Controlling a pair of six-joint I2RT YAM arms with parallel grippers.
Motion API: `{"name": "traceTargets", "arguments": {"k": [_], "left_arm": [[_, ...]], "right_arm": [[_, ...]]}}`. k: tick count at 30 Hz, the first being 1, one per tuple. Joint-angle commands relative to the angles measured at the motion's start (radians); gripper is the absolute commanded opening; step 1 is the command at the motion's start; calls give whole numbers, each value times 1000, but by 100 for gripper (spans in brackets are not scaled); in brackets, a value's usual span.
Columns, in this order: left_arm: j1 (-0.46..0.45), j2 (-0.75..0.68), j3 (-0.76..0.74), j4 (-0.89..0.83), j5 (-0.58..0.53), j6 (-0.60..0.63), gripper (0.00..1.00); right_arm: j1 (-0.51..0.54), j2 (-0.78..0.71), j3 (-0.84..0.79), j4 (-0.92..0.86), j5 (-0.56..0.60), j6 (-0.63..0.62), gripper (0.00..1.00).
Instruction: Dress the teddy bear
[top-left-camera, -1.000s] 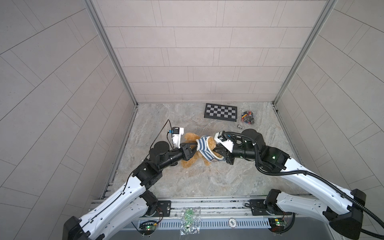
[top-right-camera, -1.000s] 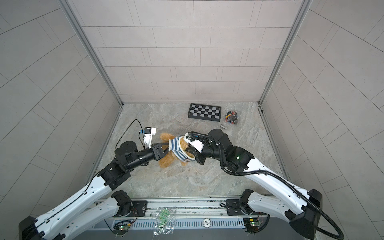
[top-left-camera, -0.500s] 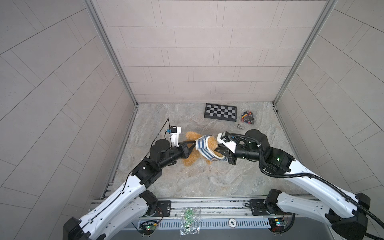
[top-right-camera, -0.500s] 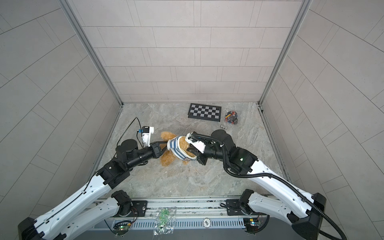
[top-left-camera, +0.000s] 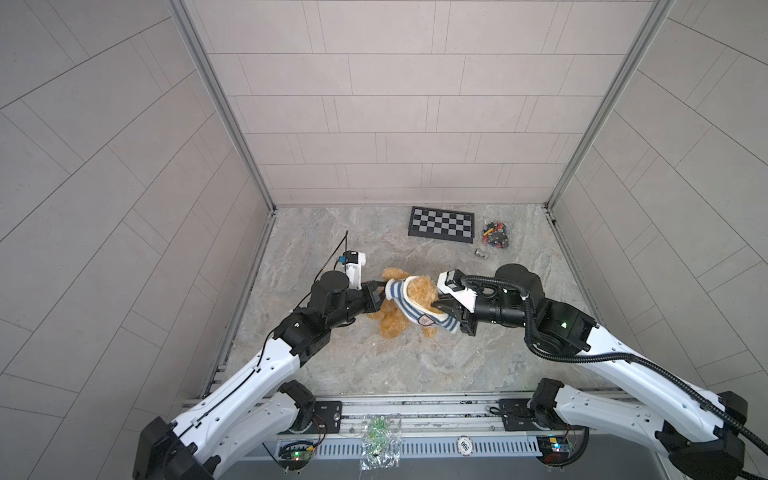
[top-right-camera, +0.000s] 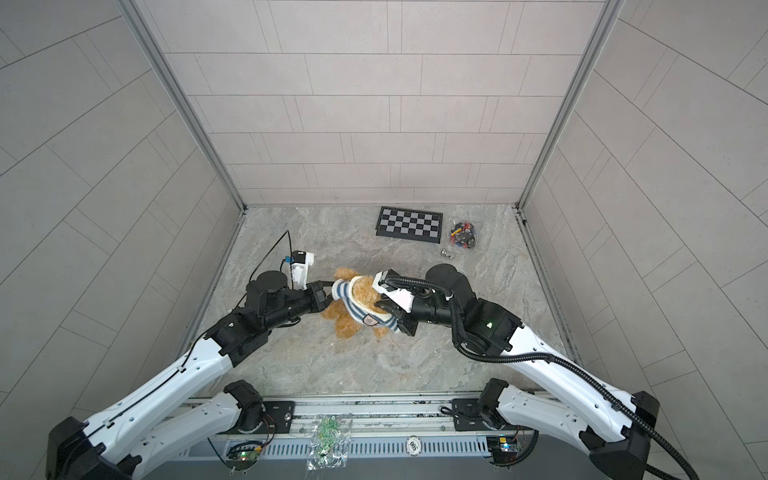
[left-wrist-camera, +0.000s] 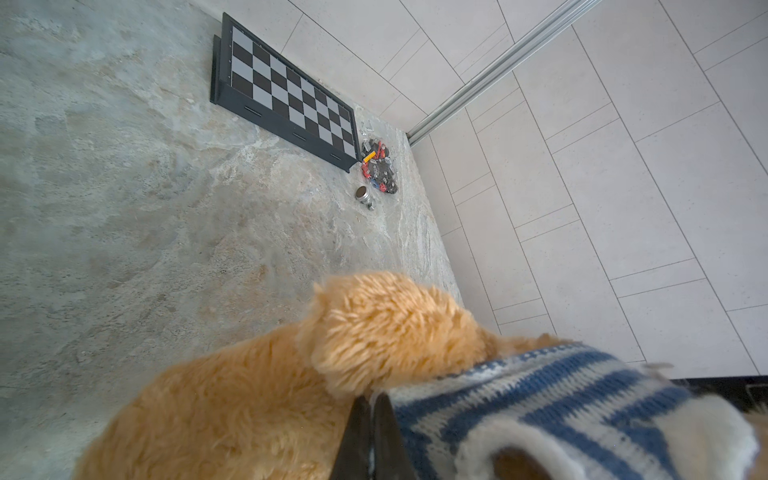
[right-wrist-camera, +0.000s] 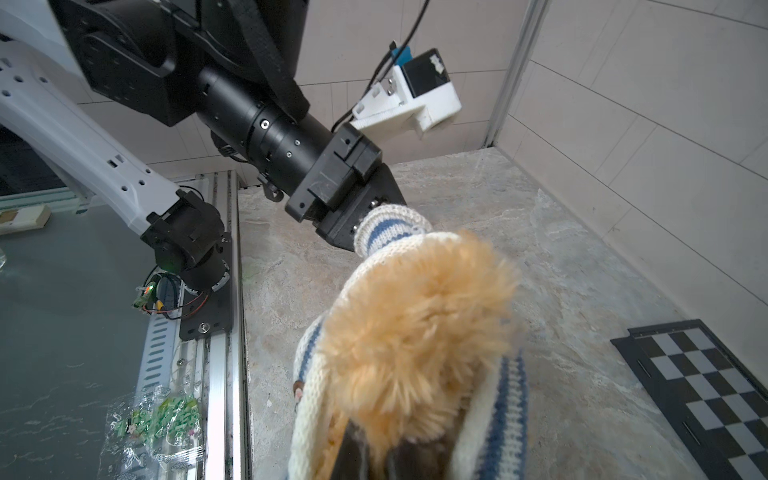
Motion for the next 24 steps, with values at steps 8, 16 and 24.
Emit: {"name": "traceTargets", "arguments": {"k": [8,16,24], "left_arm": [[-10,-185,-34,9,12,89,27],[-109,-290,-157,116,-38,51,52],[-252,-146,-150,322,-139,38,48]], "right_arm": [[8,52,69,168,248,278,0],[23,74,89,204,320,398,0],[70,93,106,257,392,464,0]]}}
